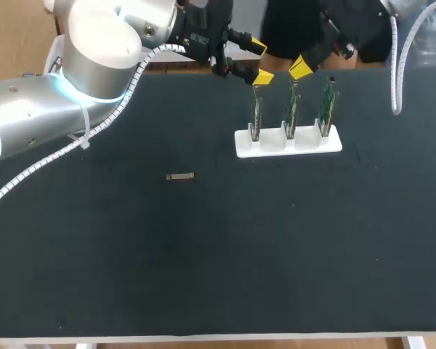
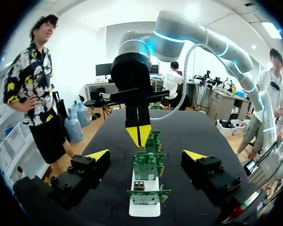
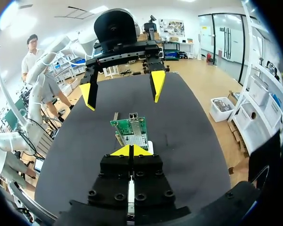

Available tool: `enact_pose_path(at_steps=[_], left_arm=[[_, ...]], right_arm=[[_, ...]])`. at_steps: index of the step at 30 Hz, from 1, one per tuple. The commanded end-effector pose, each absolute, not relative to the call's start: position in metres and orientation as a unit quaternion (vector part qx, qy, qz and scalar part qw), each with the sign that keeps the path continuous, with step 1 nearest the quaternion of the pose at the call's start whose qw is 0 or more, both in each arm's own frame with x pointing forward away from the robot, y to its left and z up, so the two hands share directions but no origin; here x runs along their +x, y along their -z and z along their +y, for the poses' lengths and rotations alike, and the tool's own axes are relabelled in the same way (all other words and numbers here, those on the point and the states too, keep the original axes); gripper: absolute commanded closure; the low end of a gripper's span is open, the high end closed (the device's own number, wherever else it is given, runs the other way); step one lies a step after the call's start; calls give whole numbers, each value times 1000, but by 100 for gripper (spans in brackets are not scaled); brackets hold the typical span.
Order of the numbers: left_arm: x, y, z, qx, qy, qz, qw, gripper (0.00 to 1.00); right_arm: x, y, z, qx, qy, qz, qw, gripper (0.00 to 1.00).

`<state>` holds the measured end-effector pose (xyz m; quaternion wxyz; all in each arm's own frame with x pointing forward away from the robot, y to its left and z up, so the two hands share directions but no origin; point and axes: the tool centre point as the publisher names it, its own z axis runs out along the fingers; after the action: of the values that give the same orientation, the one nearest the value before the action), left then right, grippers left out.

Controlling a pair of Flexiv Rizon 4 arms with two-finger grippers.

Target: Pick up the optical module with the left hand, and insert it into the network port with the right hand.

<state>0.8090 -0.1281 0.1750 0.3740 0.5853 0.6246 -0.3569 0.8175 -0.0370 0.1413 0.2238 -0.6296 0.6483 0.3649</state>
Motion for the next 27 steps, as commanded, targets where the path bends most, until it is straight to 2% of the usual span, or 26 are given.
enact_pose_path(at_steps=[1,11,27], left_arm=[[808,-175,-129,585,355,626,374,0],[808,-175,-129,585,355,626,374,0],[808,-175,-129,585,355,626,374,0]], right_arm=[[823,-131,-37,-663,-528,528,50,100],[823,-133,-39,-657,-532,532,59,100],[831,-179,-57,-669,-529,512,105,100]])
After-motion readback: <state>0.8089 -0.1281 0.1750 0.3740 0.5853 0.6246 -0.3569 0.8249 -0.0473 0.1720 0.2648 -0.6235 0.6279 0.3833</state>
